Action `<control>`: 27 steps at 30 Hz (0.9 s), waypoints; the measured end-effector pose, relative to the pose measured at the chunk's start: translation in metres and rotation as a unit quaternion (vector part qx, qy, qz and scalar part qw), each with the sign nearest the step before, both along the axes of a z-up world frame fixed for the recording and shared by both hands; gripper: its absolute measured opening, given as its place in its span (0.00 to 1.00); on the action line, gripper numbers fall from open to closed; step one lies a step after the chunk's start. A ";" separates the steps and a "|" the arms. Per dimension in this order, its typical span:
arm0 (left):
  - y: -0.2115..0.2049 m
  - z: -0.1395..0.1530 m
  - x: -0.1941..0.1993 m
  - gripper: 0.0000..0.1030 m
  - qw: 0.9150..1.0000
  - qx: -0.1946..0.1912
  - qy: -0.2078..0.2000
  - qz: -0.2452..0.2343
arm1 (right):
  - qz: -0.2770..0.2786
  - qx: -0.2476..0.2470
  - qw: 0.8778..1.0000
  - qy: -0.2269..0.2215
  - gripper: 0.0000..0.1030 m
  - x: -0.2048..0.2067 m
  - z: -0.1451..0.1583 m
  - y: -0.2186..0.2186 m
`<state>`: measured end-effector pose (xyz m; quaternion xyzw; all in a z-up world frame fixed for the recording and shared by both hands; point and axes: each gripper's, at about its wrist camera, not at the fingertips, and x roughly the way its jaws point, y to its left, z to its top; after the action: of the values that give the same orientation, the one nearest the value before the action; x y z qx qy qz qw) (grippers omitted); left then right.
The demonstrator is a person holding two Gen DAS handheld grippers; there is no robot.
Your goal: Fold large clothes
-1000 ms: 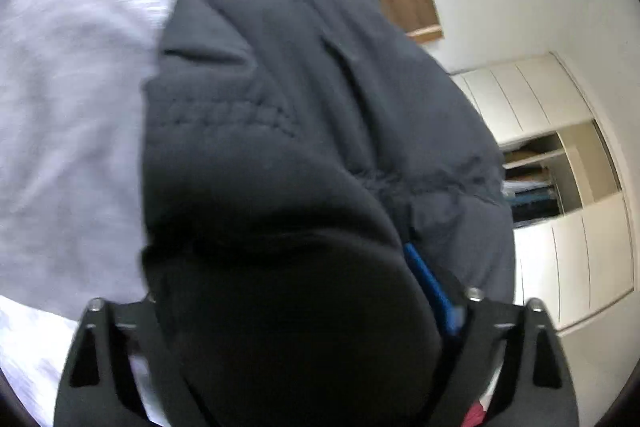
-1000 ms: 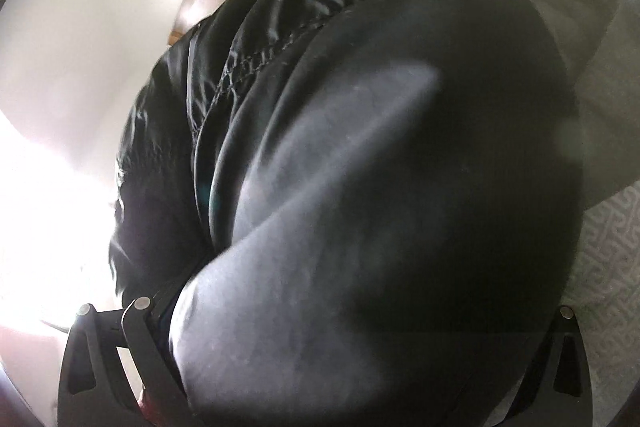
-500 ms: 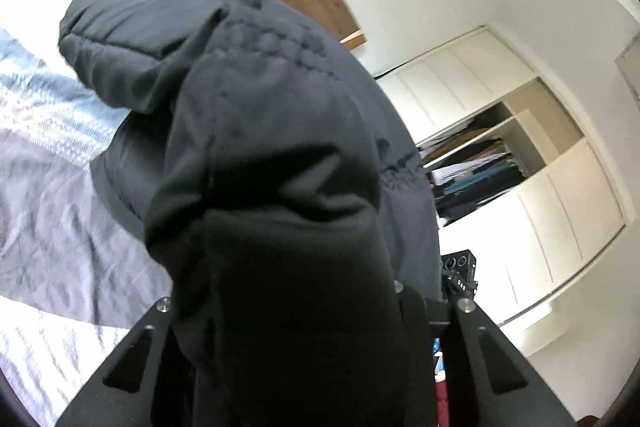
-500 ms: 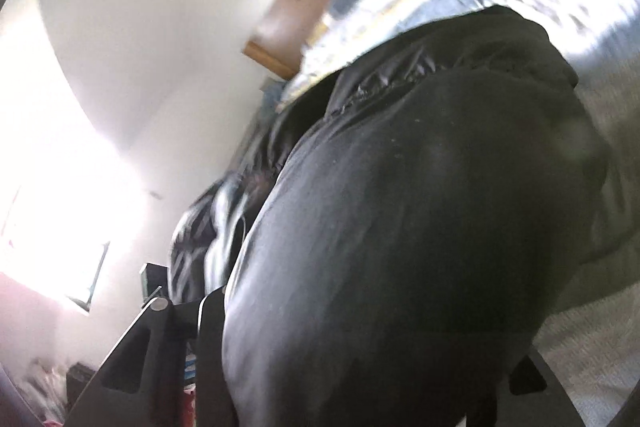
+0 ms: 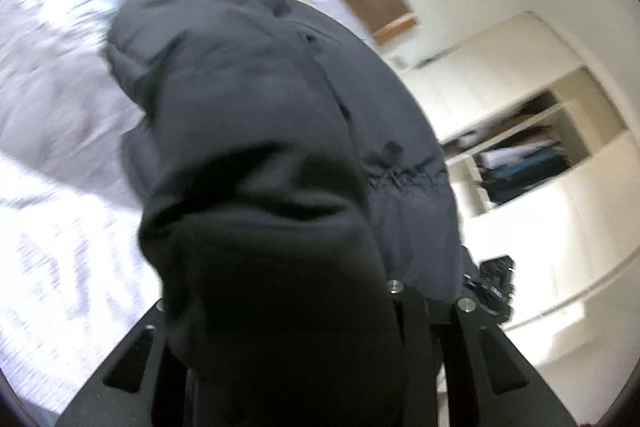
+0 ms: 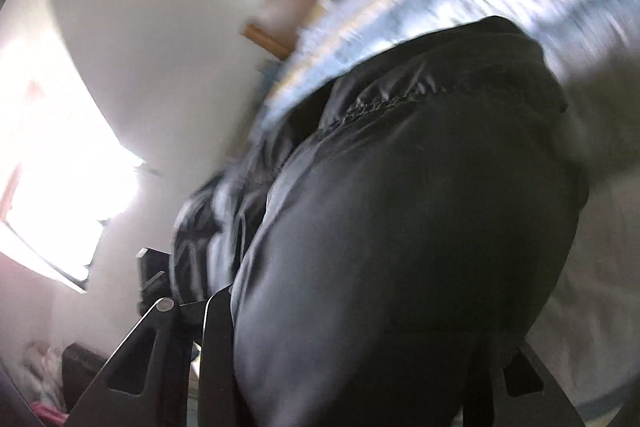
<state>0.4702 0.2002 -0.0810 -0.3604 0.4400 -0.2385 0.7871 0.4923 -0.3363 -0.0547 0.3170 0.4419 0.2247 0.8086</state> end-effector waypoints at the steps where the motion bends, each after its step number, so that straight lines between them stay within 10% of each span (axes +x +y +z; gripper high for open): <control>1: 0.010 -0.005 -0.004 0.34 1.000 0.003 0.008 0.011 | -0.011 -0.001 1.000 0.009 0.38 -0.004 -0.007 -0.006; 11: 0.088 0.014 -0.046 0.57 0.987 0.122 0.041 0.092 | -0.076 -0.149 0.984 0.053 0.83 -0.019 -0.007 -0.051; 18: 0.107 0.073 -0.088 0.57 0.974 0.171 0.031 0.144 | -0.097 -0.242 0.965 0.039 0.83 -0.061 0.041 -0.051; 27: 0.008 0.156 -0.166 0.61 0.948 0.282 -0.049 0.140 | -0.063 -0.318 0.943 -0.072 0.84 -0.150 0.105 0.030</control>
<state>0.3044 0.2080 0.0747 -0.1697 0.3956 -0.0092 0.9026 0.3424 -0.3062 0.0504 0.0541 0.4103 0.0430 0.9093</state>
